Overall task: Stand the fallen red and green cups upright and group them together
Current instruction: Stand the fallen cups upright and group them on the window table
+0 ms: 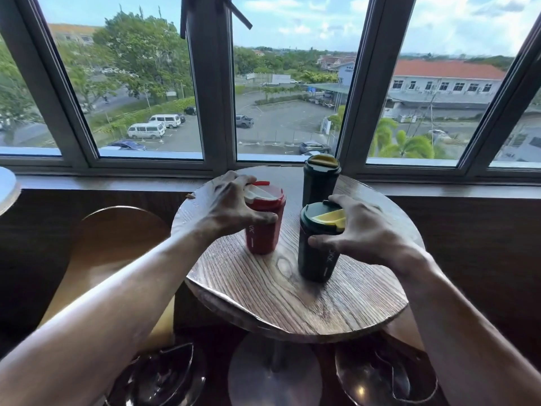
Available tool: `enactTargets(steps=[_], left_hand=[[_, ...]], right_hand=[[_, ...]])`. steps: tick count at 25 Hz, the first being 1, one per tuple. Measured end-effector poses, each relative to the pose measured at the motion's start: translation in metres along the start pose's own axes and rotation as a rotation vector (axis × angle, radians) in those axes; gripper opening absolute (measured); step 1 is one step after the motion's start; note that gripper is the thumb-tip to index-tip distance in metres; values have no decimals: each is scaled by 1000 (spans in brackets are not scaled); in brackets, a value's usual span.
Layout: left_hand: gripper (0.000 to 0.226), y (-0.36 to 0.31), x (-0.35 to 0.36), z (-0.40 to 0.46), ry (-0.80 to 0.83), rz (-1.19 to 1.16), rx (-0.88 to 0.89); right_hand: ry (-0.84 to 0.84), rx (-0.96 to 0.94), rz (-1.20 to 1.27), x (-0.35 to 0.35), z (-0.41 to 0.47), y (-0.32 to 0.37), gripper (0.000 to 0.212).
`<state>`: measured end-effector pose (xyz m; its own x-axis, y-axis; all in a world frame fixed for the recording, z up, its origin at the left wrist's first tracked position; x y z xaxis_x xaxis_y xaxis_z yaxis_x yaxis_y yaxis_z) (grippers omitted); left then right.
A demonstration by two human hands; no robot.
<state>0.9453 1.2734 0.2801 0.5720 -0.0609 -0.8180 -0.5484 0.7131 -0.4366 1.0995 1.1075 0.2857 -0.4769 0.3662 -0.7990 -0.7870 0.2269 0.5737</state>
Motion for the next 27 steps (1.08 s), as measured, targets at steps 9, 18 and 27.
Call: enactTargets(steps=[9, 18, 27], left_hand=[[95, -12, 1, -9, -21, 4, 35], [100, -11, 4, -7, -15, -14, 54], [102, -2, 5, -7, -9, -35, 91]], right_hand=[[-12, -26, 23, -1, 19, 12, 83], [32, 6, -26, -3, 26, 6, 90], [-6, 22, -34, -2, 19, 18, 91]])
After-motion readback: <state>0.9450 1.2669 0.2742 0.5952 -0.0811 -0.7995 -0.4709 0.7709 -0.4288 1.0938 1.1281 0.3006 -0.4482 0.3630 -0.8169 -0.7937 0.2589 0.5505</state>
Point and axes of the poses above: each hand's wrist, its own z-axis towards the middle knuckle, its own x-axis out of the palm, y = z × x, the point moved 6 cm from there along z, towards the middle knuckle, and after that the axes turned 9 degrees about z, right-handed, at the moved point
